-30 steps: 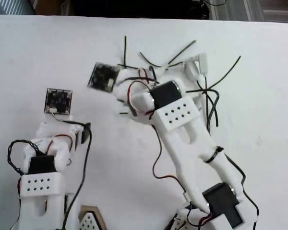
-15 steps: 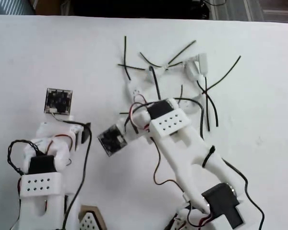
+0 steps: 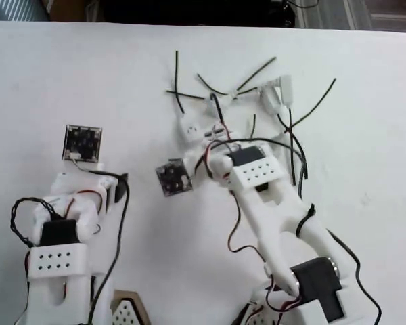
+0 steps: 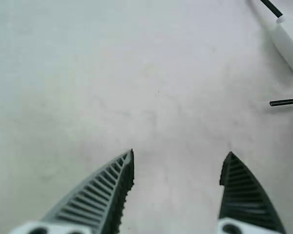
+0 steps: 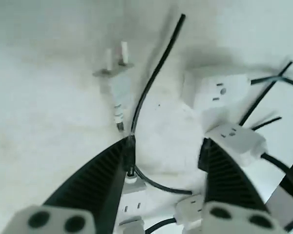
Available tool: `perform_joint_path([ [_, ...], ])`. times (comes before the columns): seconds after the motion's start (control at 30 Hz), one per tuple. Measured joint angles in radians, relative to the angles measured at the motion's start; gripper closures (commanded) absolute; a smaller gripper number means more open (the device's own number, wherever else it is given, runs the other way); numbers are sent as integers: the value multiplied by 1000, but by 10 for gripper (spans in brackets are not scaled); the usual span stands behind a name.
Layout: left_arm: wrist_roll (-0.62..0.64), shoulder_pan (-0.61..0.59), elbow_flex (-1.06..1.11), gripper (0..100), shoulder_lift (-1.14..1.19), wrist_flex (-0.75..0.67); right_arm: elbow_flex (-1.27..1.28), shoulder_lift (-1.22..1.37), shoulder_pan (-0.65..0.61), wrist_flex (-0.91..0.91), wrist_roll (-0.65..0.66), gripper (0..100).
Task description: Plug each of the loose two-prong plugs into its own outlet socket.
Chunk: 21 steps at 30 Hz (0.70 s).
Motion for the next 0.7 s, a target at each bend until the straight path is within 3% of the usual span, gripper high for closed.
perform_joint_path([
  [0.17, 0, 0, 0, 718, 0, 0, 0, 0, 34, -2, -87, 849],
  [0.27, 0, 0, 0, 718, 0, 0, 0, 0, 37, -2, -276, 857],
  [0.4, 0, 0, 0, 718, 0, 0, -2, 0, 35, 5, -743, 857],
  [0.6, 0, 0, 0, 718, 0, 0, -57, 0, 31, 153, -1519, 857],
  [0.7, 0, 0, 0, 718, 0, 0, -61, 0, -2, 167, -1800, 812],
])
